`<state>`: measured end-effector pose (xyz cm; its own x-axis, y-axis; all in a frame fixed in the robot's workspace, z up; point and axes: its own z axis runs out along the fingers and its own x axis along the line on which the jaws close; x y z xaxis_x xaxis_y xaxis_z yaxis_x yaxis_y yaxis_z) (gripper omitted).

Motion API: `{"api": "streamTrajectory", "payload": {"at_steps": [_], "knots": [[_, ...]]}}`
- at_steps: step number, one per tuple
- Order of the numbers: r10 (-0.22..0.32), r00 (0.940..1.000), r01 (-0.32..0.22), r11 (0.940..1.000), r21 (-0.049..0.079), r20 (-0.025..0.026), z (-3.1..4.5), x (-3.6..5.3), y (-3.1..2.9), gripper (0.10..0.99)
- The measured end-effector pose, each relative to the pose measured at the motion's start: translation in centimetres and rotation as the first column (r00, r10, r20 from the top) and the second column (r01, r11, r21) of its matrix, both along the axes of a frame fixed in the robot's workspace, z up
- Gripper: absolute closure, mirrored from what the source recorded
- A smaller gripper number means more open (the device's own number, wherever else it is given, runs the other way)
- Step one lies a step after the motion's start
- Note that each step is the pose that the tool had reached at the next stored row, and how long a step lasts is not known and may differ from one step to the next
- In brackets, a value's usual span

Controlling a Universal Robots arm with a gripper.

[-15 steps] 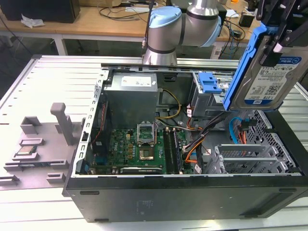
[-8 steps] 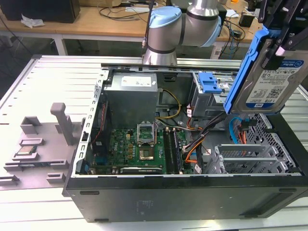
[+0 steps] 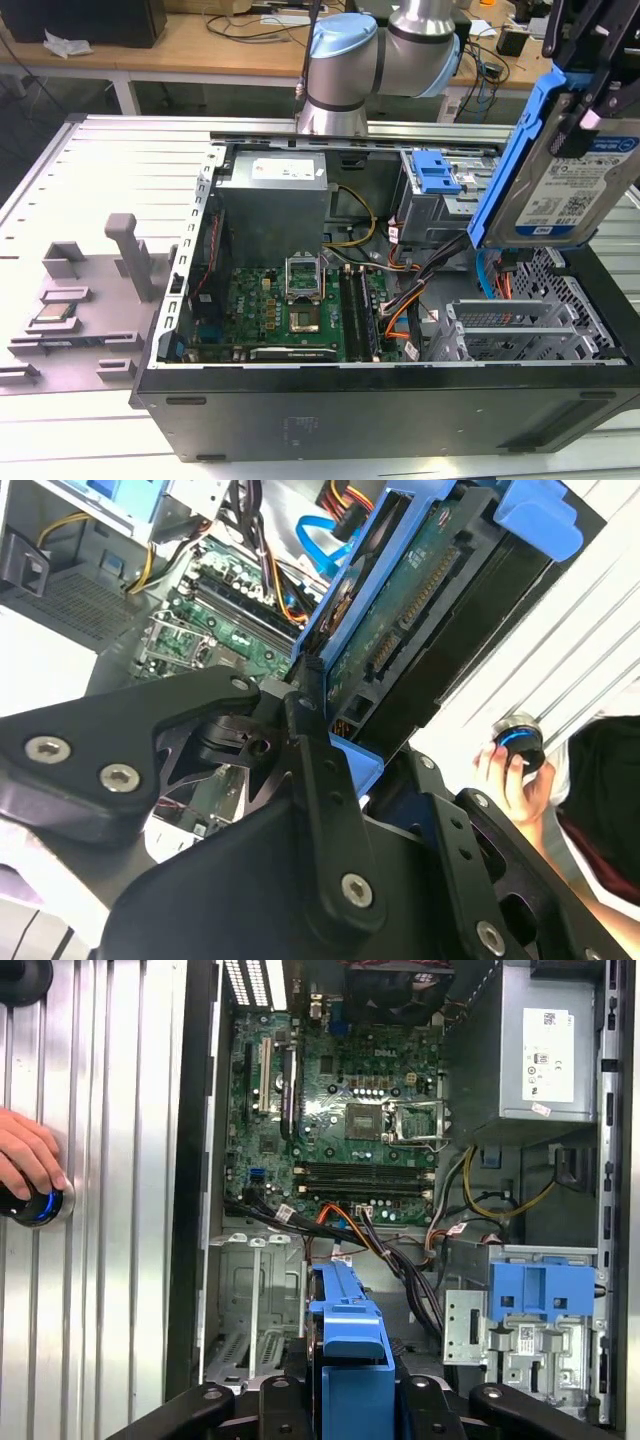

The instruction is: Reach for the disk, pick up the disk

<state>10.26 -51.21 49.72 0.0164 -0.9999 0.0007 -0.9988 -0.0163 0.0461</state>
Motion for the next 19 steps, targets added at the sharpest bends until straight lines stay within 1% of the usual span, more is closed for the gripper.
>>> {"api": "streamTrajectory", "payload": {"at_steps": [4,6,7,11,13,15,19], "knots": [[0.0,1.0,0.0,1.0,0.0,-0.0001,-0.14,0.0,-0.91,0.722],[0.0,1.0,0.0,1.0,0.0,0.0,-0.23,-0.01,-1.65,0.722],[0.0,1.0,0.0,1.0,0.0,0.0,-0.29,-0.01,-2.14,0.722],[0.0,1.0,0.0,1.0,0.0,-0.0001,-0.45,-0.02,-2.88,0.722],[0.0,1.0,0.0,1.0,0.0,0.0,-0.5,-0.01,-3.05,0.722],[0.0,1.0,0.0,1.0,0.0,-0.0001,-0.6,-0.01,-3.4,0.722],[0.0,1.0,0.0,1.0,0.0,0.0,-0.71,-0.01,-3.79,0.722]]}}
